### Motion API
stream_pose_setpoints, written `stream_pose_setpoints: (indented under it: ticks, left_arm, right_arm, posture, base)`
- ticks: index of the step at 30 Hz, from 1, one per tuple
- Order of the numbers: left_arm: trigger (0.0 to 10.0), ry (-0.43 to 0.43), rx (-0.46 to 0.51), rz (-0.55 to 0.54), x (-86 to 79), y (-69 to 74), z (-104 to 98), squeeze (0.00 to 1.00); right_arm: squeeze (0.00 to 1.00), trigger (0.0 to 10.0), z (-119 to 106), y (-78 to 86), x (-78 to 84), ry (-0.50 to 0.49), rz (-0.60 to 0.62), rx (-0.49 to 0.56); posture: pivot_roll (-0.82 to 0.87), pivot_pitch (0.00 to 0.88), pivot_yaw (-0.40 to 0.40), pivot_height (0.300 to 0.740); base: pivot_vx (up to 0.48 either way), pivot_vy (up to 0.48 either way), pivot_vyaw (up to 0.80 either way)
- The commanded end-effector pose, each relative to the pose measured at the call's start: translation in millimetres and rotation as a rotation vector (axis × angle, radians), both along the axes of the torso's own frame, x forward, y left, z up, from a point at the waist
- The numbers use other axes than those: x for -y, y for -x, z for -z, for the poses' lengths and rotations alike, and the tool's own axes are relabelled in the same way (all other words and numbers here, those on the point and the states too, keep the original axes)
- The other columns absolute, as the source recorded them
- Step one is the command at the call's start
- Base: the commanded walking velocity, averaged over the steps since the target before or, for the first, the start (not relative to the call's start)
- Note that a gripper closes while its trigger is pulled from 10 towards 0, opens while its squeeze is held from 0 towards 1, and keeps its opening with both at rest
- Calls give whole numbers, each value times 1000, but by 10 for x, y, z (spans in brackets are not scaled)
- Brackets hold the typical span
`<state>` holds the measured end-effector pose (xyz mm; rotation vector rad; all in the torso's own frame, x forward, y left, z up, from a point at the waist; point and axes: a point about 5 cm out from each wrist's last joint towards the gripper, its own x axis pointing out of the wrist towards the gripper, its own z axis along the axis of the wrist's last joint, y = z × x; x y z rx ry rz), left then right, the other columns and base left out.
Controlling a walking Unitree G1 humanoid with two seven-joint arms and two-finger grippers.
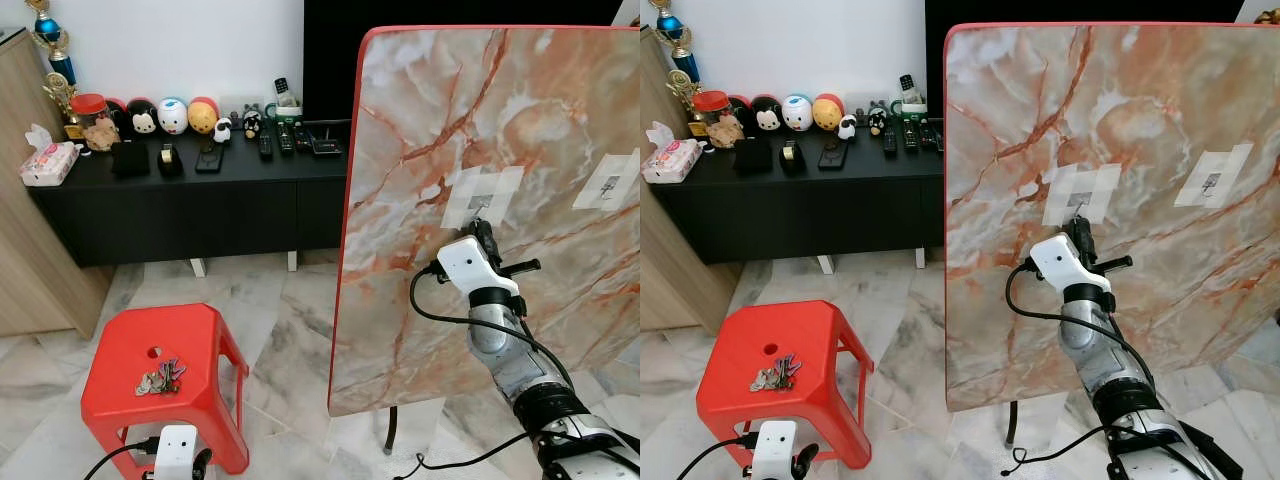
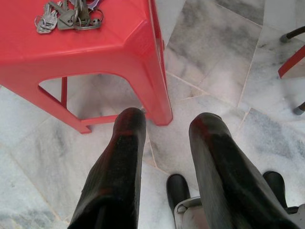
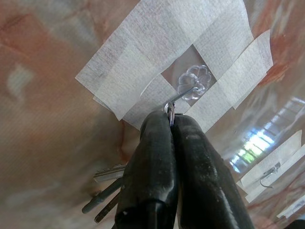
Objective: Hang keys on a hook
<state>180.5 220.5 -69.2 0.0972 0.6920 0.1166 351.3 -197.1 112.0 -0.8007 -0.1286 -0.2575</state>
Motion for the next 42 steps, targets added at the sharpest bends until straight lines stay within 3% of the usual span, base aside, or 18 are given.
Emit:
stream_pose_setpoints:
  ticks: [1,12,16,17,18,23,27,29,30,31,32,34,38,42]
  left_arm:
    - [10000,-3,-19,-2,13,29,24,0]
    - [10000,-2,-17,-3,2,27,20,0]
    - [10000,-1,-17,-3,5,29,21,0]
    - [10000,-1,-18,-3,6,29,22,0]
    - [10000,-1,-18,-2,9,29,22,0]
    - [10000,2,-19,-1,15,31,25,0]
    - [10000,2,-21,-2,17,36,29,0]
    - [10000,3,-23,-2,18,39,31,0]
    - [10000,4,-22,-3,16,38,30,0]
    - [10000,4,-22,-3,16,38,30,0]
    - [10000,6,-24,0,21,43,33,0]
    - [10000,7,-28,4,26,45,37,0]
    - [10000,7,-44,11,27,56,48,0]
    - [10000,1,-68,12,3,76,61,0]
  right_arm:
    - [1000,10000,42,17,19,-15,4,-19]
    - [1000,10000,56,27,-37,-34,-39,-22]
    - [1000,10000,104,70,-96,-82,-100,-37]
    - [910,10000,121,83,-110,-89,-113,-43]
    - [8,10000,137,99,-127,-101,-131,-47]
    - [0,10000,294,266,-244,-208,-256,-102]
    - [0,10000,518,462,-238,-265,-253,-191]
    - [0,10000,682,592,-210,-344,-231,-255]
    - [0,10000,903,699,-169,-415,-185,-384]
    - [0,10000,903,699,-169,-415,-185,-384]
    - [0,10000,1326,937,-116,-706,-51,-621]
    - [0,10000,1550,1118,-111,-887,43,-738]
    - [0,10000,1784,1432,-1,-961,190,-830]
    - [0,10000,1845,1539,19,-1009,223,-843]
  posture:
    - [-34,0,-53,740]
    - [-34,0,-53,740]
    - [-37,0,-52,740]
    - [-37,0,-52,740]
    - [-39,0,-53,740]
    - [-40,0,-57,740]
    - [-40,0,-59,740]
    - [-42,0,-59,740]
    - [-52,0,-55,740]
    - [-52,0,-55,740]
    - [-57,0,-51,740]
    - [-62,0,-43,740]
    - [-46,0,-37,740]
    - [-45,0,-28,740]
  base:
    - [0,0,0]
    - [0,0,0]
    - [0,0,0]
    - [0,0,0]
    - [0,0,0]
    - [0,0,0]
    - [0,0,0]
    - [0,0,0]
    - [0,0,0]
    - [0,0,0]
    - [0,0,0]
    - [0,0,0]
    - [0,0,0]
    - [0,0,0]
